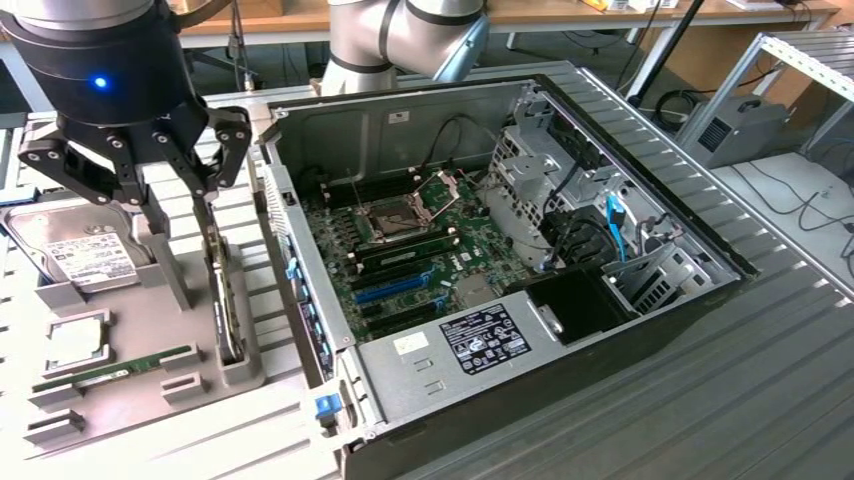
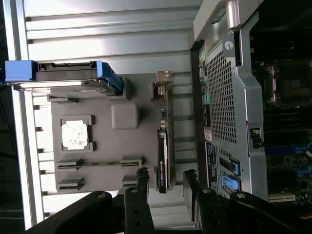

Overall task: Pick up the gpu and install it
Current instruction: 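Pick up the gpu and move the gpu toward the slot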

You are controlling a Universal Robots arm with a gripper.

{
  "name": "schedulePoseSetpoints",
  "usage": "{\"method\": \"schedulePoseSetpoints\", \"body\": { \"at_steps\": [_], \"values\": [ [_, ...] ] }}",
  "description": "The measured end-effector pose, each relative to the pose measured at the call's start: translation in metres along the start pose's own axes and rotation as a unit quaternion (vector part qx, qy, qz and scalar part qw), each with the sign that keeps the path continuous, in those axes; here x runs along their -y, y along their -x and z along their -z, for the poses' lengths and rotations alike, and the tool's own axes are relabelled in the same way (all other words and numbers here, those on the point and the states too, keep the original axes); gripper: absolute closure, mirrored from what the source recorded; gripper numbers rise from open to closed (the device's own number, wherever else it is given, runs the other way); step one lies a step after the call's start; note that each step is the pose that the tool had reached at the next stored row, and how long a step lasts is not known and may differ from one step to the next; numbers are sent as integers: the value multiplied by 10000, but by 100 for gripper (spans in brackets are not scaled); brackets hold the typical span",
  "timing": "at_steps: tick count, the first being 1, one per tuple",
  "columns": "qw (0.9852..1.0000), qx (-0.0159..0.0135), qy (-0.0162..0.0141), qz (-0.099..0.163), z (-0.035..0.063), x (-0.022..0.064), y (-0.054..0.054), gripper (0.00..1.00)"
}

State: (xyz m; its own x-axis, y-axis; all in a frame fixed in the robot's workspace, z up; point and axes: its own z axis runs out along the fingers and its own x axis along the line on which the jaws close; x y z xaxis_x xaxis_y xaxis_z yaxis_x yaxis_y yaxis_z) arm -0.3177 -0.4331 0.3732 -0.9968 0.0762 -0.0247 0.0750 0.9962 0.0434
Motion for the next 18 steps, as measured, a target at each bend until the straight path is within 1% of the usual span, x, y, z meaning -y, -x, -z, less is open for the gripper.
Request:
{"method": "schedulePoseSetpoints", "body": {
  "at_steps": [3,5,6,9,16,18],
  "values": [
    [10000,1,1,0,-12,1,0,58],
    [10000,0,0,0,-42,2,-1,58],
    [10000,0,0,0,-75,3,-2,58],
    [10000,1,1,0,-132,6,-3,58],
    [10000,0,0,0,-242,11,-6,58],
    [10000,0,0,0,-297,13,-7,58]
  ]
}}
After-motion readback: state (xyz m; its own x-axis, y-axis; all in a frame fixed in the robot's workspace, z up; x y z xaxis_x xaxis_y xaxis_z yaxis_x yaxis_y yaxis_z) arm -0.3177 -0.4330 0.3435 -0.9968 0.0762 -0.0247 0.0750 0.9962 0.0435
